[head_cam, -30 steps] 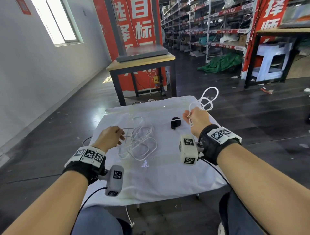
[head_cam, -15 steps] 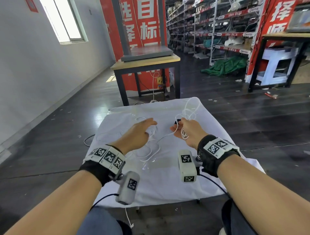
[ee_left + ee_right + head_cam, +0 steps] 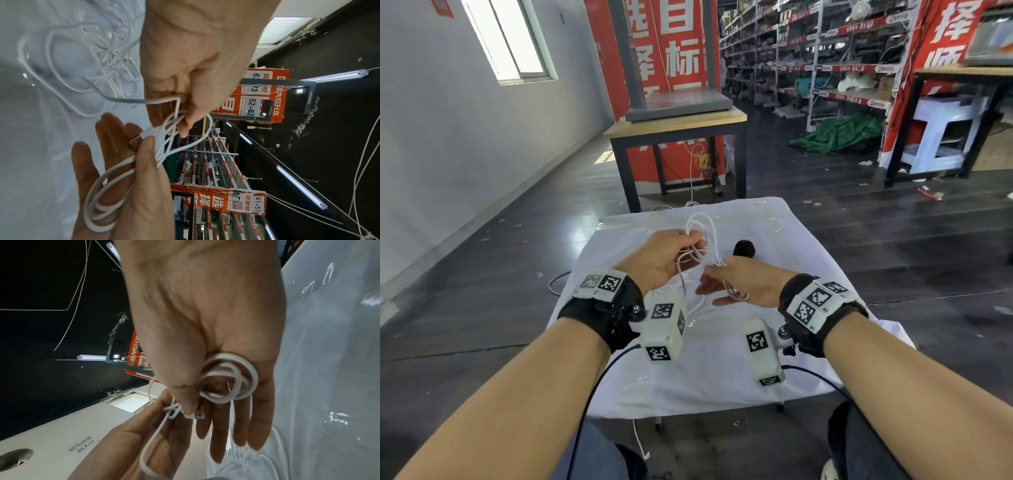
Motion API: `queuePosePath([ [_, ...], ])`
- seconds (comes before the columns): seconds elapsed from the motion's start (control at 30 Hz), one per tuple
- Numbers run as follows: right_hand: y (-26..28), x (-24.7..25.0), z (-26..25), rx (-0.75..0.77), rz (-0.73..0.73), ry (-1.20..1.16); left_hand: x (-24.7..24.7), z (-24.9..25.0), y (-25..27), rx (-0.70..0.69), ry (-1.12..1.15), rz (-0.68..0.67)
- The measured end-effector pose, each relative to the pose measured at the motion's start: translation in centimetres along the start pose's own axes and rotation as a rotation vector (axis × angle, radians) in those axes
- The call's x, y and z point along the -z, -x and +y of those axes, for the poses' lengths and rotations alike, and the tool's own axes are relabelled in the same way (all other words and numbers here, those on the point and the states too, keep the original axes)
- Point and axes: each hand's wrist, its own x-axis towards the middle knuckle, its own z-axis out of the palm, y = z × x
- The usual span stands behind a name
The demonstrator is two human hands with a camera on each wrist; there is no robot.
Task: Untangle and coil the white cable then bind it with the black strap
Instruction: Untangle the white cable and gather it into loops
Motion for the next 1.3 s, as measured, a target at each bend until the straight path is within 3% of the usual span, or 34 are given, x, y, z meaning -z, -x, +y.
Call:
queuePosePath([
  [0.17, 0.2, 0.3, 0.1, 0.007, -0.057, -0.15, 0.6, 0.1, 0.2, 0.024, 0.181, 0.056],
  [0.27, 0.1, 0.8, 0.1, 0.03, 0.01, -0.272, 1.1, 0.3, 0.4, 0.056, 0.073, 0.07],
  [0.43, 0.1, 0.9, 0.0, 0.088, 0.175, -0.196, 1.3, 0.0, 0.7, 0.104, -0.077, -0.049],
  [0.57, 0.2, 0.9, -0.2, 0.125, 0.202, -0.173, 1.5, -0.4, 0.8, 0.125, -0.231, -0.171],
  [0.67, 0.2, 1.3, -0.1, 0.143, 0.186, -0.152, 1.5, -0.6, 0.8, 0.126, -0.215, -0.235],
  [0.9, 0.6, 1.5, 0.4, 0.131, 0.11, 0.007, 2.7, 0.5, 0.2, 0.127, 0.253, -0.196],
  [1.1, 0.4, 0.4, -0.3, 0.125, 0.068, 0.148, 1.9, 1.2, -0.4, 0.111, 0.283, -0.056],
  [1.3, 0.4, -0.2, -1.2, 0.189, 0.034, 0.267, 0.2, 2.7, -0.1, -0.044, 0.257, 0.025],
])
